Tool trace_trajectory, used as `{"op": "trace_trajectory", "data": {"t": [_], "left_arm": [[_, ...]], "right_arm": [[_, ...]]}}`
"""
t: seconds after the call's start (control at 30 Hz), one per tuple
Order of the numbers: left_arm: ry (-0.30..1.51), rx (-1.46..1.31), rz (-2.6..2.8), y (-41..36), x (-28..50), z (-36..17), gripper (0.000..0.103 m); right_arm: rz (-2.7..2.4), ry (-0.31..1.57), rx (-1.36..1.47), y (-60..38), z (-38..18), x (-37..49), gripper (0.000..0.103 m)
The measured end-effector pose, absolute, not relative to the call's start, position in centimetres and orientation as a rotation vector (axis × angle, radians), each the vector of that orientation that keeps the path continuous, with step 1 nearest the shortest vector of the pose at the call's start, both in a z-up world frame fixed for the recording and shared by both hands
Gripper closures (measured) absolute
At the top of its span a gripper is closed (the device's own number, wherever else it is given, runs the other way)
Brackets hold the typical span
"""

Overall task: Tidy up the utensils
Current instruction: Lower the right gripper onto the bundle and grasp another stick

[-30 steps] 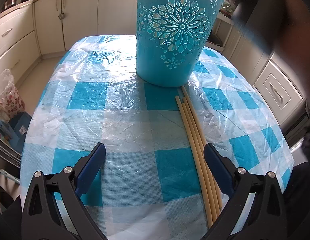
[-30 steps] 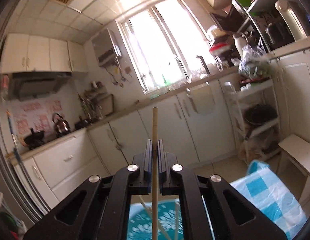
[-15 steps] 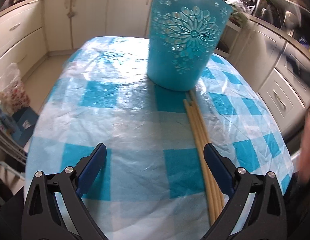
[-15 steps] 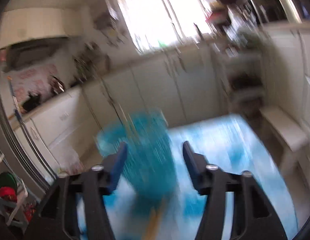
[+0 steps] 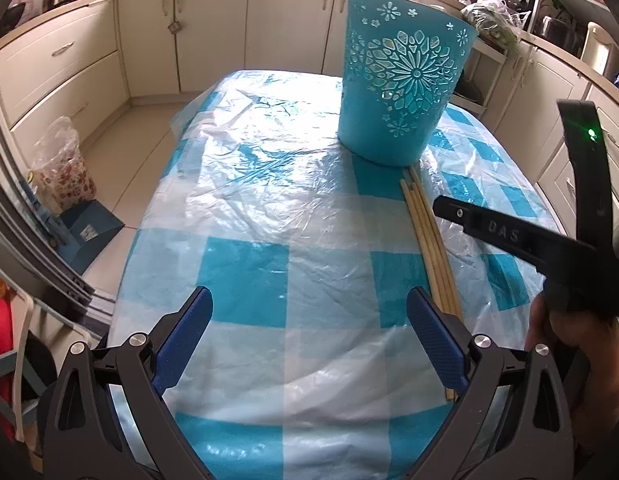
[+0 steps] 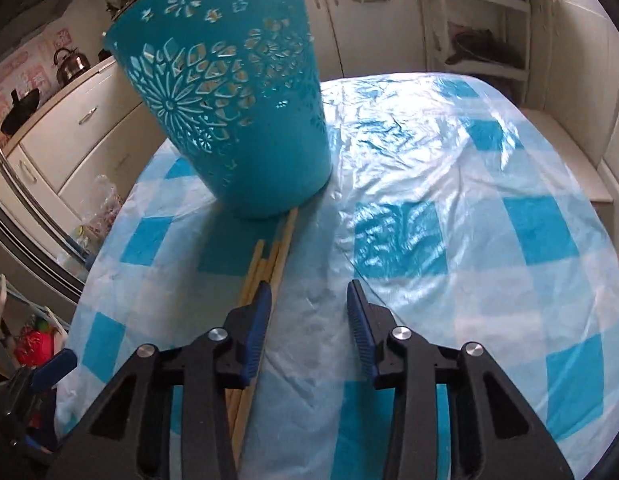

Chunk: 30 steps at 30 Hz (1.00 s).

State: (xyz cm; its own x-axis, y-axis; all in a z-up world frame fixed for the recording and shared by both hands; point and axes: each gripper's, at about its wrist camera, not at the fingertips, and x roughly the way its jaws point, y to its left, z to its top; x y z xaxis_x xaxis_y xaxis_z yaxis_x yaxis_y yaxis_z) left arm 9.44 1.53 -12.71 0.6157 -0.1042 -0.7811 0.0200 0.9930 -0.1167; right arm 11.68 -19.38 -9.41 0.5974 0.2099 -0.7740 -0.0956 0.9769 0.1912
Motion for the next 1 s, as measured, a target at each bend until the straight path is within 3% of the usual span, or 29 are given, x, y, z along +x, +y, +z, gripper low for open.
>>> {"op": "trace_trajectory", "data": {"t": [0.1, 0.2, 0.23, 0.27, 0.47, 0.77, 0.8, 0.87, 1.0], "left_arm": [[0.901, -0.091, -0.066, 1.5, 9.1, -12.4, 0.009], [0.900, -0.071, -0.065, 0.9, 9.0, -12.1, 0.009], [0.901, -0.063, -0.066, 0.6, 9.1, -12.0, 0.009], [0.902, -0.057, -0.068, 0.4, 9.2, -12.1, 0.009], [0.919, -0.023, -0.080, -1.2, 10.3, -12.1, 0.009], [0.922, -0.062, -0.051, -1.8, 13.2, -11.7, 0.009], [0.915, -0.073, -0.039, -1.3, 13.1, -11.5, 0.009], [0.913, -0.080, -0.021, -0.4, 12.9, -11.3, 0.009], [0.925, -0.106, 0.000, 1.3, 12.5, -11.4, 0.009]], "right_arm": [[0.186, 0.915, 0.105, -19.0, -9.5, 12.1, 0.064], [0.191, 0.909, 0.020, -18.2, -9.7, 11.7, 0.080], [0.189, 0.925, -0.012, -18.1, -9.8, 11.8, 0.092], [0.189, 0.919, -0.046, -18.1, -9.8, 11.6, 0.098], [0.262, 1.005, -0.081, -19.9, -9.3, 9.1, 0.101], [0.313, 0.975, 0.179, -22.2, -8.0, 9.8, 0.100], [0.311, 0.973, 0.188, -21.7, -8.1, 10.6, 0.098], [0.309, 0.983, 0.196, -20.7, -8.5, 11.9, 0.068], [0.283, 0.996, 0.120, -18.6, -9.1, 13.6, 0.073]]}}
